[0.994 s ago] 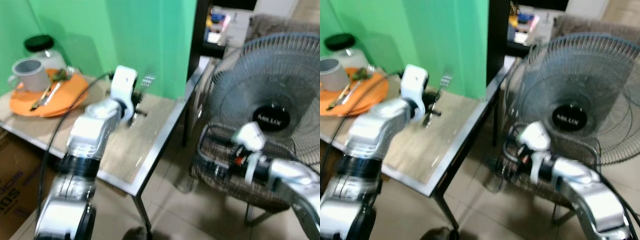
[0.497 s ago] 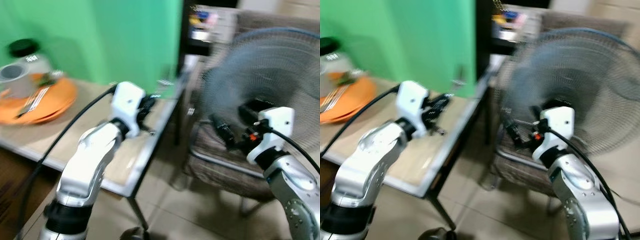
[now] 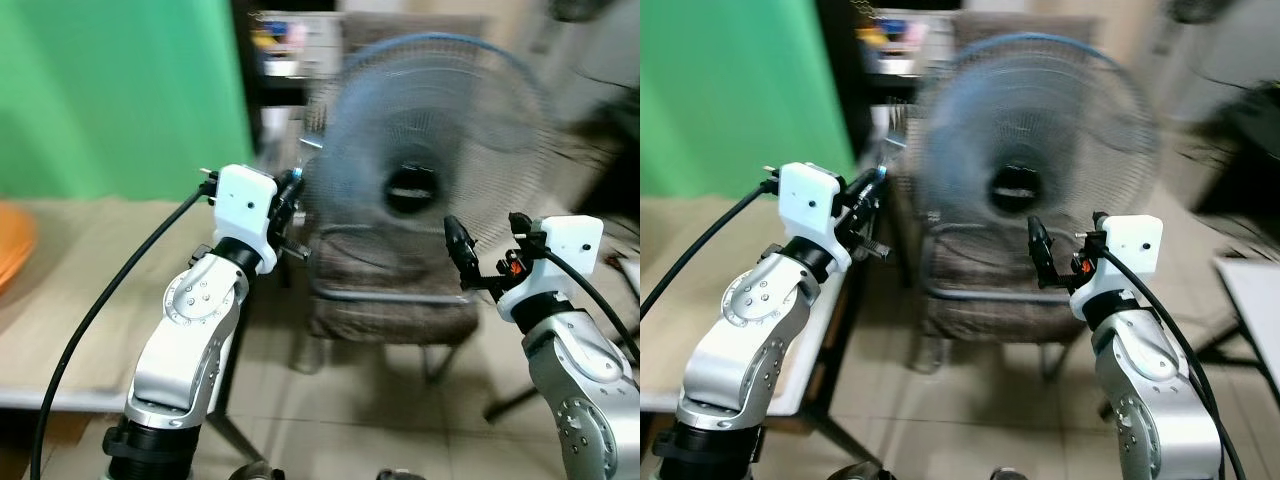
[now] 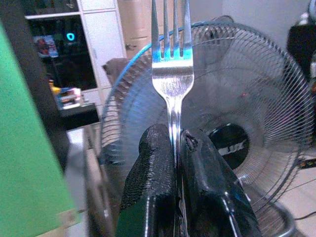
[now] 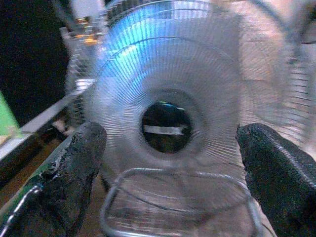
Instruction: Setting the table
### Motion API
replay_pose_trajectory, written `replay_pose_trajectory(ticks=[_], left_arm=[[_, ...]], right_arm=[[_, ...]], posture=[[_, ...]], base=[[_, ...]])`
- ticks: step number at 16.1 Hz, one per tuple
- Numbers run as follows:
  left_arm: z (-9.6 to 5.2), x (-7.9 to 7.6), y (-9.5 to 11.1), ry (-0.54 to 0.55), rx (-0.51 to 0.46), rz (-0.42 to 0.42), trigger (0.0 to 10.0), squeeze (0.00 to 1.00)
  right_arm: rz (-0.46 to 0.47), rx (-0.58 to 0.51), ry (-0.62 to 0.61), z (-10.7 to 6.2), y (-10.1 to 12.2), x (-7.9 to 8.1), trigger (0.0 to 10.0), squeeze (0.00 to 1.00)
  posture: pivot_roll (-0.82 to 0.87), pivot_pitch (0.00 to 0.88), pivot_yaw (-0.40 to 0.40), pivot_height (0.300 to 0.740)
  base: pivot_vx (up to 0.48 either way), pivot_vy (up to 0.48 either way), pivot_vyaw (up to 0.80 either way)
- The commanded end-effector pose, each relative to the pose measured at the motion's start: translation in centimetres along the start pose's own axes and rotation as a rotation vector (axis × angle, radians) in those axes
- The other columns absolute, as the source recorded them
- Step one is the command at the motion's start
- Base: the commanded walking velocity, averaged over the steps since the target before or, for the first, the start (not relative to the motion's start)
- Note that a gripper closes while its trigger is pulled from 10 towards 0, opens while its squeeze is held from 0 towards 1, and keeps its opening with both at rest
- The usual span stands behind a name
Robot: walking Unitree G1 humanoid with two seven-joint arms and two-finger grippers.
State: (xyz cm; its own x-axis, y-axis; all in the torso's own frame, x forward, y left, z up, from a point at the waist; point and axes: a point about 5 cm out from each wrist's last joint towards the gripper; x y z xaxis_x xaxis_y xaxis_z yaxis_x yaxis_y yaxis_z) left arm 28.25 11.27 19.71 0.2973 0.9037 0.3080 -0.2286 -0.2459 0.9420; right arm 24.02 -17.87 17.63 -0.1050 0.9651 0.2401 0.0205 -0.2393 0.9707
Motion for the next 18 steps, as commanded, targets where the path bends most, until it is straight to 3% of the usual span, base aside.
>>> replay_pose_trajectory(ticks=[1,3,5,6,9,18], left_arm=[[-0.1,1.7,-1.3,0.107,0.092,0.023,10.0,0.00],[-1.1,3.2,-2.4,0.095,0.117,0.091,10.0,0.00],[-1.5,3.7,-2.8,0.104,0.131,0.109,10.0,0.00],[-1.8,3.9,-2.6,0.108,0.116,0.165,10.0,0.00],[-1.8,4.0,-2.7,0.136,0.116,0.166,10.0,0.00],[-1.2,4.7,-2.9,0.170,0.128,0.175,10.0,0.00]], right_arm=[[-0.007,-0.037,-0.037,0.1,0.7,-0.1,10.0,0.00],[-0.019,-0.009,-0.076,0.4,0.4,-0.2,10.0,0.00],[-0.046,0.045,-0.095,0.6,-0.3,-0.3,10.0,0.00],[-0.054,0.084,-0.115,0.7,-1.0,-0.3,10.0,0.00],[-0.042,0.061,-0.102,1.2,-0.8,0.6,10.0,0.00],[-0.039,0.002,-0.128,2.0,0.0,1.1,10.0,0.00]], posture=[[0.08,0.000,0.044,0.740],[0.08,0.000,0.042,0.740],[0.08,0.000,0.038,0.740],[0.09,0.000,0.034,0.740],[0.09,0.000,0.031,0.740],[0.10,0.000,0.031,0.740]], base=[[0.000,0.000,-0.78],[0.000,0.000,-0.78],[0.000,0.000,-0.78],[0.000,0.000,-0.79],[0.000,0.000,-0.79],[0.000,0.000,-0.79]])
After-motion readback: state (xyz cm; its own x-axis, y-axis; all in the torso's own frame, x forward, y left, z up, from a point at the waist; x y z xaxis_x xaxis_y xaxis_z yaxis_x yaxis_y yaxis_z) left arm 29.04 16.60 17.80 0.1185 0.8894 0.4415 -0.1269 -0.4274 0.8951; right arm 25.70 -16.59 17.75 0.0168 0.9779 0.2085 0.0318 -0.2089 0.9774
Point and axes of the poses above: a point about 5 cm out from each wrist's last joint towards the gripper, its own z axis pointing out of the wrist towards the gripper, its own y axis along the axis of the wrist's last joint, x = y × z, and after that the axes turned 11 degrees about z, right-handed
